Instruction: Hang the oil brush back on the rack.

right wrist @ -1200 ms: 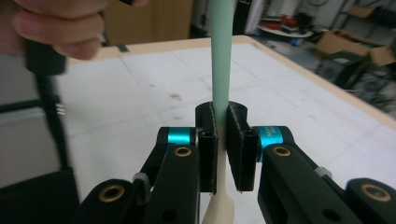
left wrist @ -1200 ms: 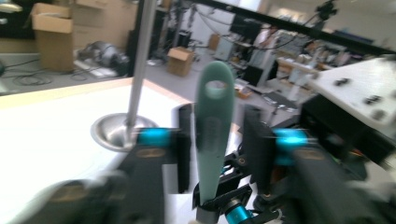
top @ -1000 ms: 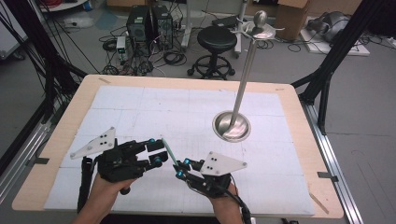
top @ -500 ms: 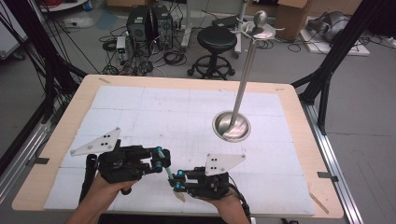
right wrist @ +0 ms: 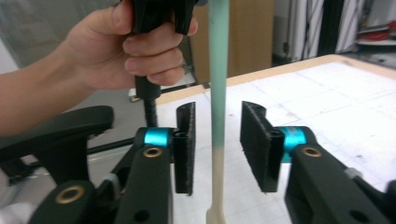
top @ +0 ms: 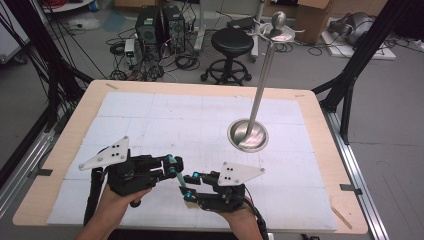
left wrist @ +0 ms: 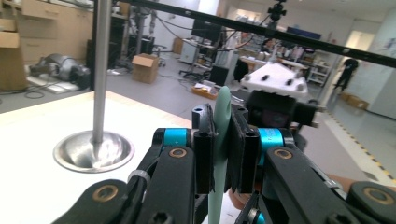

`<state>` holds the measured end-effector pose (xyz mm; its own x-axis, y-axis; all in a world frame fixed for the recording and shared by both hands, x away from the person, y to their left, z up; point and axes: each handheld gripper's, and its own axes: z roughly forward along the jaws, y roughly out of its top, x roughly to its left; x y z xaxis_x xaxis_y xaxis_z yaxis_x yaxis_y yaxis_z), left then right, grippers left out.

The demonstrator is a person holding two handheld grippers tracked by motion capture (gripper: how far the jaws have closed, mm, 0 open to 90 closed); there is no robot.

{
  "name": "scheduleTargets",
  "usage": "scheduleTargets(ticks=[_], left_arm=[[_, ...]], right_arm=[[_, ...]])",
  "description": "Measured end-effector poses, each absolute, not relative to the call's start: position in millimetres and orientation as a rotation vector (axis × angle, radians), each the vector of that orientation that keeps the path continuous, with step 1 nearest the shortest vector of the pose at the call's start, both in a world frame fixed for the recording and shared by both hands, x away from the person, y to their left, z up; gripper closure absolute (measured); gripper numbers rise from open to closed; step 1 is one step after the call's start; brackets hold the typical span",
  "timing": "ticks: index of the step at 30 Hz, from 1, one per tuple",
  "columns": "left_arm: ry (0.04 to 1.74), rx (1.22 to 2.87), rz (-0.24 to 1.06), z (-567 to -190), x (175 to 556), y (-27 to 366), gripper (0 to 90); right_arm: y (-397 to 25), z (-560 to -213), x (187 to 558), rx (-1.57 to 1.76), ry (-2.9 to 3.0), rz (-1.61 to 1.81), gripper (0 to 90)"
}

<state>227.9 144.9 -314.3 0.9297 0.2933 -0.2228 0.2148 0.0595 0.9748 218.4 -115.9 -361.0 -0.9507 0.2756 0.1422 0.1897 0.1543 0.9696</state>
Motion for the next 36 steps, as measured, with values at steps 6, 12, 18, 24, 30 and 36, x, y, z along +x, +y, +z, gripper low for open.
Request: scheduleTargets(ticks=[6,12,18,24,30,36], left_arm=[[0.404,1.516,0.048,-311.9,227.5,141.1,82.2],[0.398,1.457,0.047,-312.2,232.2,145.5,48.8],[0.425,1.464,0.134,-320.8,233.0,167.6,38.0],[0.477,1.530,0.206,-336.8,231.0,180.5,27.1],[0.554,1.544,0.235,-355.0,229.8,197.5,18.2],[0.578,1.547,0.243,-369.0,228.3,210.3,18.3]], right_arm=[[-116.8,-359.7,220.4,0.471,2.347,1.955,82.7],[-121.9,-359.1,223.6,0.490,2.367,1.960,84.0],[-142.5,-352.0,232.8,0.559,2.267,2.013,84.0],[-160.1,-339.5,245.4,0.622,2.199,2.019,84.0],[-169.1,-329.1,254.9,0.644,2.173,2.001,84.0],[-173.1,-323.6,265.7,0.654,2.179,1.979,84.0]])
